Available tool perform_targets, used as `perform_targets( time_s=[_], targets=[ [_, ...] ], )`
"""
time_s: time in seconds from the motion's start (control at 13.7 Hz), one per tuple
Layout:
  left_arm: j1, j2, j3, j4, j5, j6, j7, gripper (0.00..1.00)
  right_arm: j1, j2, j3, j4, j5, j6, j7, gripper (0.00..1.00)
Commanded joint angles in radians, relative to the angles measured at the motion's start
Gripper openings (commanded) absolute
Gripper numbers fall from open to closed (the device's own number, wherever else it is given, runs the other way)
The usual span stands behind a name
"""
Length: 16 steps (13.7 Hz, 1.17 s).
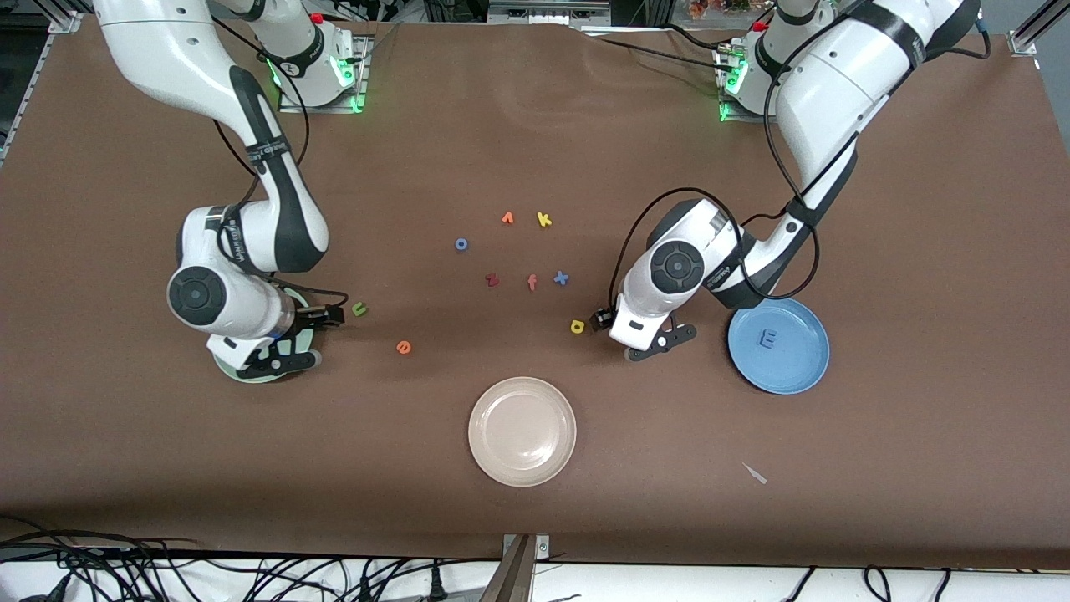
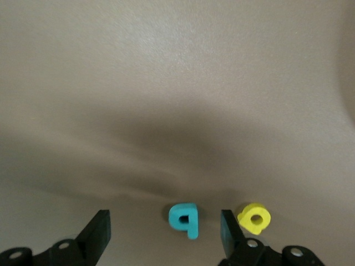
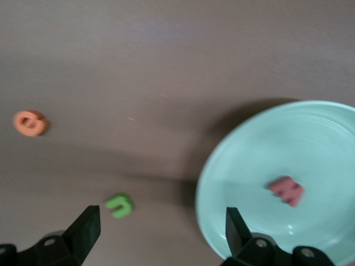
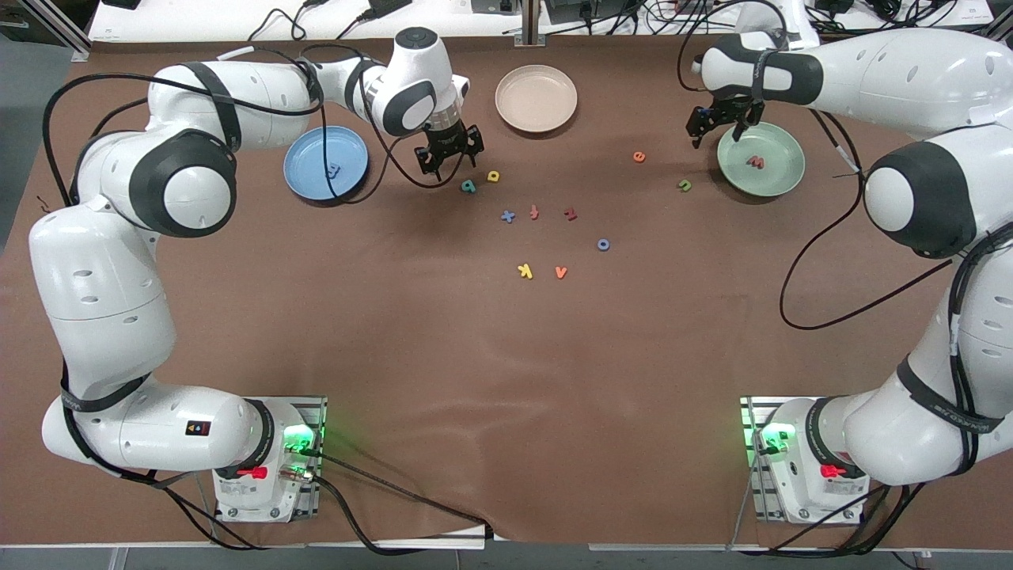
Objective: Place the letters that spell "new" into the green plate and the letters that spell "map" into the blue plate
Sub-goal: 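Grasp the teal p with the left gripper, the green n with the right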
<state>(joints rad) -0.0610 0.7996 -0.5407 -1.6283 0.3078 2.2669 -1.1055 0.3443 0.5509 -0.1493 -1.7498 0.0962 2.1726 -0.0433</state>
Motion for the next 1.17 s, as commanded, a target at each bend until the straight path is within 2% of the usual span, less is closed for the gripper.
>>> perform_targets(
  time_s=[0.0, 0.07, 0.22, 0.29, 0.51, 0.66, 0.81, 0.88, 1.1],
  targets=[
    [-0.011, 0.027, -0.001, 0.001, -0.009, 0.026, -0.013, 0.78, -0.004, -0.097, 0.042, -0.192, 0.014, 0.184, 0.003, 1.0],
    [-0.02, 0.027, -0.001, -0.001, -0.01, 0.026, -0.013, 0.75, -0.004, -0.112, 0.056, -0.245, 0.013, 0.247, 0.003, 1.0],
    [-0.023, 0.027, -0.001, -0.001, -0.01, 0.026, -0.014, 0.75, -0.004, -0.115, 0.073, -0.302, 0.007, 0.32, 0.003, 1.0],
    [-0.026, 0.027, 0.001, -0.002, -0.01, 0.026, -0.013, 0.7, -0.002, -0.111, 0.074, -0.322, 0.005, 0.355, -0.009, 1.0],
    [-0.028, 0.033, 0.008, -0.004, 0.0, 0.026, -0.011, 0.56, 0.004, -0.083, 0.074, -0.33, 0.002, 0.383, -0.041, 0.99],
    [-0.028, 0.043, 0.01, -0.002, 0.005, 0.026, -0.011, 0.5, 0.005, -0.062, 0.077, -0.326, 0.002, 0.381, -0.069, 0.94],
    [-0.028, 0.044, 0.01, -0.002, 0.005, 0.026, -0.011, 0.16, 0.007, -0.045, 0.079, -0.317, 0.002, 0.383, -0.072, 0.89],
    [-0.028, 0.043, 0.01, -0.002, 0.005, 0.023, -0.011, 0.03, 0.01, -0.043, 0.08, -0.313, 0.002, 0.383, -0.072, 0.87],
    [-0.026, 0.032, 0.01, -0.001, 0.005, 0.008, -0.008, 0.0, 0.015, -0.026, 0.08, -0.3, 0.002, 0.381, -0.079, 0.78]
  ],
)
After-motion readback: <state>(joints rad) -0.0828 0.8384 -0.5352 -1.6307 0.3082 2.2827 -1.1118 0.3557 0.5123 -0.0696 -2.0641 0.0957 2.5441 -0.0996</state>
